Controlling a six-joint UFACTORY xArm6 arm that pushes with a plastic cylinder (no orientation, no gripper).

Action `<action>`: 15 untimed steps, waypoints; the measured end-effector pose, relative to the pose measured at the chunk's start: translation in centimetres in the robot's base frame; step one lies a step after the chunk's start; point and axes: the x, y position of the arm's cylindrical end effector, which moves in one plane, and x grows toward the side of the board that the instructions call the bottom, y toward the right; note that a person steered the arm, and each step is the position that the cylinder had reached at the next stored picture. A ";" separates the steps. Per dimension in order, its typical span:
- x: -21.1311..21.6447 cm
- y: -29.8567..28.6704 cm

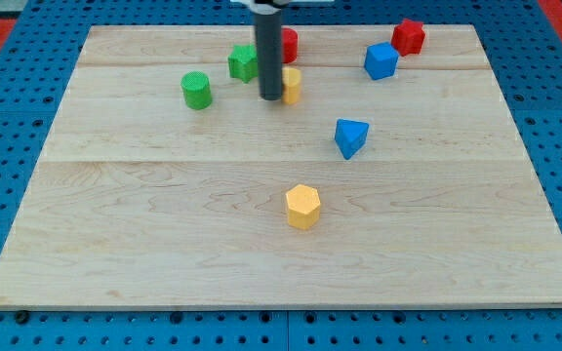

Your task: Push the yellow heart slightly right

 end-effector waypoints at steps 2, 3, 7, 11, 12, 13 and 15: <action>0.0 5.2; 0.0 0.8; -2.1 4.0; -6.6 4.3; -5.3 4.5; -3.6 4.5; -1.8 7.4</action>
